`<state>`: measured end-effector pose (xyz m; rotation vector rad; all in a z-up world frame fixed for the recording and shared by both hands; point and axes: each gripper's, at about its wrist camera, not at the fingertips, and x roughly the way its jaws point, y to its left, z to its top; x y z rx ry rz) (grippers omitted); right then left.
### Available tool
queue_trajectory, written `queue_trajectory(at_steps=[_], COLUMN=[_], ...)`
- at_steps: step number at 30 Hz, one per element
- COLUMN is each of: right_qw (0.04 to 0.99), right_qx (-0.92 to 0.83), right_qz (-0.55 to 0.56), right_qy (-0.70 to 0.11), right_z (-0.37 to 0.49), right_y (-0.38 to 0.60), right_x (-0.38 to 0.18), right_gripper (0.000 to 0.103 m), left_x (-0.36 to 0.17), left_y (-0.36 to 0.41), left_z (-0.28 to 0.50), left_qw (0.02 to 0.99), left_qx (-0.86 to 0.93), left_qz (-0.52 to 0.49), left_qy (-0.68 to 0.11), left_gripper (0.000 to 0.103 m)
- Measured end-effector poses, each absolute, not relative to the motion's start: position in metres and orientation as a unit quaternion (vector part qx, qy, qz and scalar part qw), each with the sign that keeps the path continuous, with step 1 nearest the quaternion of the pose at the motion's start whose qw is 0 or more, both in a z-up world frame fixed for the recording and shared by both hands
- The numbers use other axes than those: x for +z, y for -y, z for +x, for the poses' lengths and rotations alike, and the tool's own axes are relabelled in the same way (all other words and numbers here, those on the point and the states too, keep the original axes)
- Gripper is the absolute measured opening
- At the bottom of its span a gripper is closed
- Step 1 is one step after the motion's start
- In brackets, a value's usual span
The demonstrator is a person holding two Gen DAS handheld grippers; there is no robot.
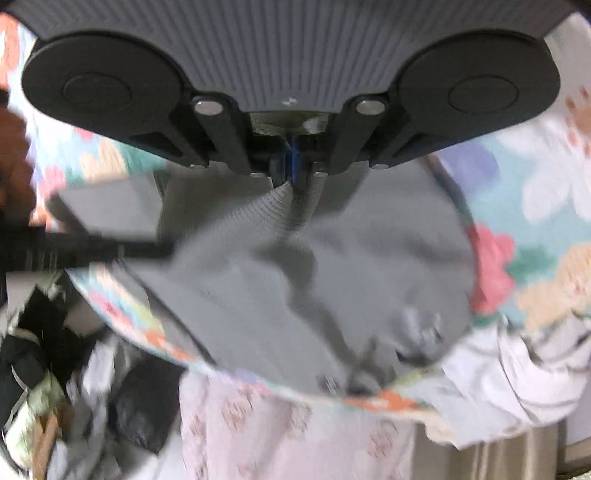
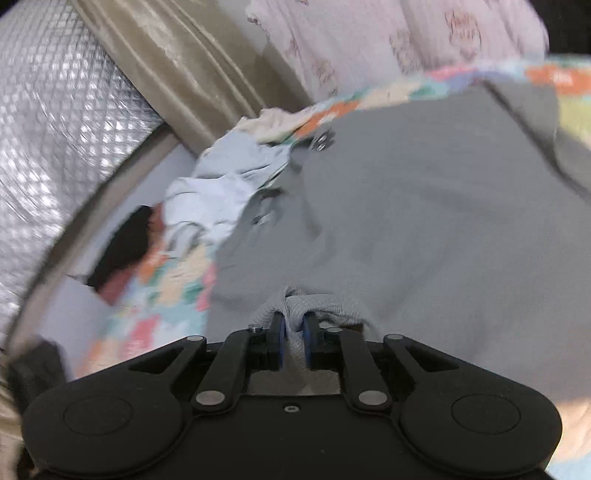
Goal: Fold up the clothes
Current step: 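Pull the shirt edge taut with both tools, then open both tools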
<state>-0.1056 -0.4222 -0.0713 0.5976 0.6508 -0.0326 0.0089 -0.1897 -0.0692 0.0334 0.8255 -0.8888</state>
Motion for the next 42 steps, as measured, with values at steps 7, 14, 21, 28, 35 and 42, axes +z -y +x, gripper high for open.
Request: queue_trajectory(at_steps=[7,14,21,28,35,42], right_qw=[0.915,0.889,0.911,0.897,0.869,0.881], right_qx=[0.002,0.055,0.025,0.215,0.117,0.122], right_qz=[0.251,0.28,0.232,0.262,0.261,0.212], right_qy=[-0.317,-0.358,-0.341,-0.282,-0.405,-0.404], right_z=[-0.111,-0.106,-0.079,-0.172,-0.185,-0.202], right_y=[0.413,0.395,0.373,0.347,0.346,0.34], right_x=[-0.072,-0.118,-0.113,-0.056,-0.119,-0.096], right_gripper=[0.03,0.048,0.006,0.006,0.006,0.006], left_x=[-0.09,-0.085,-0.044,-0.029,-0.075,-0.059], left_y=[0.17,0.17,0.132,0.084,0.095,0.073], left_z=[0.056,0.05,0.015,-0.043,-0.034,-0.055], left_qw=[0.805,0.805,0.833,0.819,0.795,0.84], left_qx=[-0.412,-0.42,-0.419,-0.427,-0.36,-0.3], left_qz=[-0.085,-0.098,-0.1,-0.08,-0.055,-0.1], left_qy=[-0.418,-0.407,-0.348,-0.375,-0.485,-0.441], left_gripper=[0.002,0.002,0.002,0.002,0.003,0.003])
